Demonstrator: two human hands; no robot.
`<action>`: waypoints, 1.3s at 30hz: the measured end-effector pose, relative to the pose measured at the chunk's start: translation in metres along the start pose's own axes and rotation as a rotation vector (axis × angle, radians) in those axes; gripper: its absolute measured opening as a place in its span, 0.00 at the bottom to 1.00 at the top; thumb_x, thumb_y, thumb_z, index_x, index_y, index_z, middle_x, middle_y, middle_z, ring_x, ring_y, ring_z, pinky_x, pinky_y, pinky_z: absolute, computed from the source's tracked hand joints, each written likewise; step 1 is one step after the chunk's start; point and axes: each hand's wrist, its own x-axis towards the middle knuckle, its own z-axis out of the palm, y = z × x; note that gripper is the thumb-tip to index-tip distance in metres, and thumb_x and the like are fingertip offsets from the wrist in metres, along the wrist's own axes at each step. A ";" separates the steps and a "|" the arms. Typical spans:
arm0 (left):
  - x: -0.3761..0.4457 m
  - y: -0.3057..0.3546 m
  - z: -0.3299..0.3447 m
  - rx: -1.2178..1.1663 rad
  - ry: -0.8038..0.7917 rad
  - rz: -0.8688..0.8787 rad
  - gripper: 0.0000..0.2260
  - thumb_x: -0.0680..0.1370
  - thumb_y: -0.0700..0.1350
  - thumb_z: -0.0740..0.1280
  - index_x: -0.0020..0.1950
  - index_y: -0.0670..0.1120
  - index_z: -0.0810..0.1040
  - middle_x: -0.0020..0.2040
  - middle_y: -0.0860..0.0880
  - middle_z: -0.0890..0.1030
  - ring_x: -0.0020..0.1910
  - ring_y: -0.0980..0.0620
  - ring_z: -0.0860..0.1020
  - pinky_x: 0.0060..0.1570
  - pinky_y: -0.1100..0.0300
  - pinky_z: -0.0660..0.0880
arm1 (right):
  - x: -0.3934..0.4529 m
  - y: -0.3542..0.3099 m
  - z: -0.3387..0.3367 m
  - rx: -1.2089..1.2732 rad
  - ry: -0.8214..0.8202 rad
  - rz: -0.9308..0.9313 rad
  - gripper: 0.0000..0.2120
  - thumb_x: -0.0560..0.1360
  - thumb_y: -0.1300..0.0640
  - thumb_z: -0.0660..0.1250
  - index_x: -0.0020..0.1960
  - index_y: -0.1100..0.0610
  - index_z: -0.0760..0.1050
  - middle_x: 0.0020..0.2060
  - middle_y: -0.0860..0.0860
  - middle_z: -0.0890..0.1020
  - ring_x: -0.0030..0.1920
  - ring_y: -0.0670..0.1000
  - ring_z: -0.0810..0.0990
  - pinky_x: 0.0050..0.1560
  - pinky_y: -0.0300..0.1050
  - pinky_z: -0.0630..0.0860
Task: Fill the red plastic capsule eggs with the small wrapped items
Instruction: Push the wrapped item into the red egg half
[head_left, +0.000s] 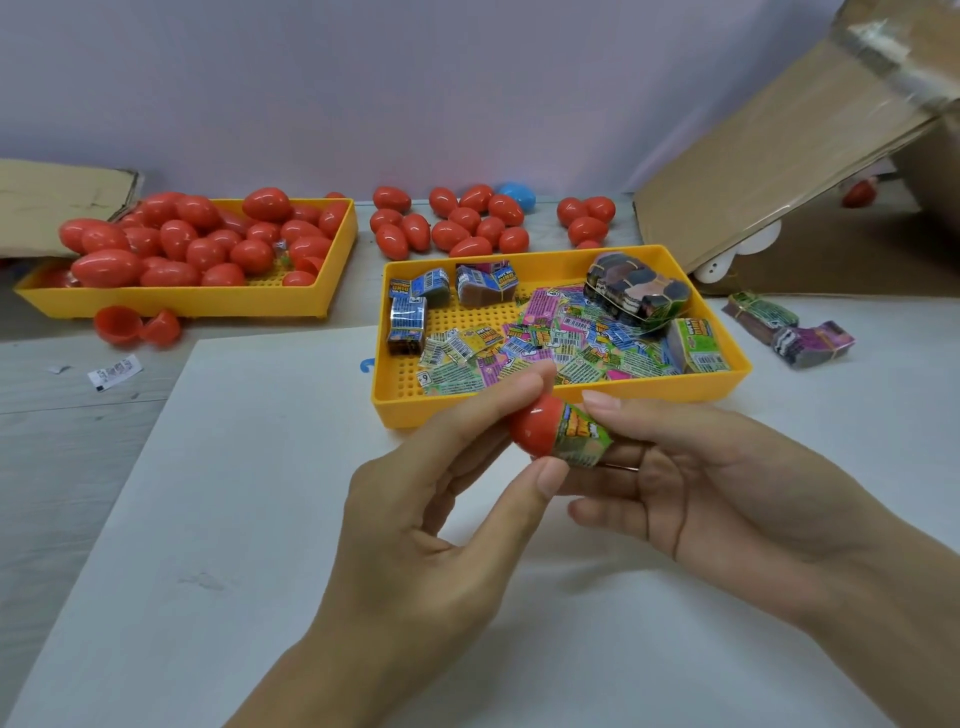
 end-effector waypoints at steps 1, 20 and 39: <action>0.000 0.000 0.000 0.016 0.001 0.016 0.19 0.76 0.38 0.70 0.67 0.41 0.75 0.66 0.48 0.80 0.66 0.47 0.78 0.64 0.51 0.76 | 0.000 0.000 0.001 0.013 -0.001 -0.002 0.13 0.65 0.54 0.74 0.48 0.57 0.86 0.45 0.59 0.86 0.41 0.54 0.86 0.36 0.43 0.81; 0.002 -0.003 -0.003 0.070 0.008 0.004 0.17 0.74 0.42 0.73 0.63 0.46 0.82 0.62 0.49 0.82 0.64 0.47 0.80 0.62 0.50 0.78 | 0.002 0.009 0.002 -0.089 0.034 -0.069 0.12 0.68 0.54 0.77 0.49 0.58 0.85 0.44 0.56 0.85 0.41 0.50 0.84 0.35 0.44 0.80; 0.003 -0.006 -0.005 0.161 0.088 0.067 0.17 0.72 0.45 0.75 0.60 0.50 0.81 0.54 0.54 0.82 0.51 0.46 0.83 0.51 0.52 0.82 | 0.000 0.010 0.005 -0.273 0.131 -0.210 0.16 0.65 0.49 0.72 0.48 0.56 0.87 0.44 0.56 0.87 0.42 0.50 0.85 0.36 0.43 0.81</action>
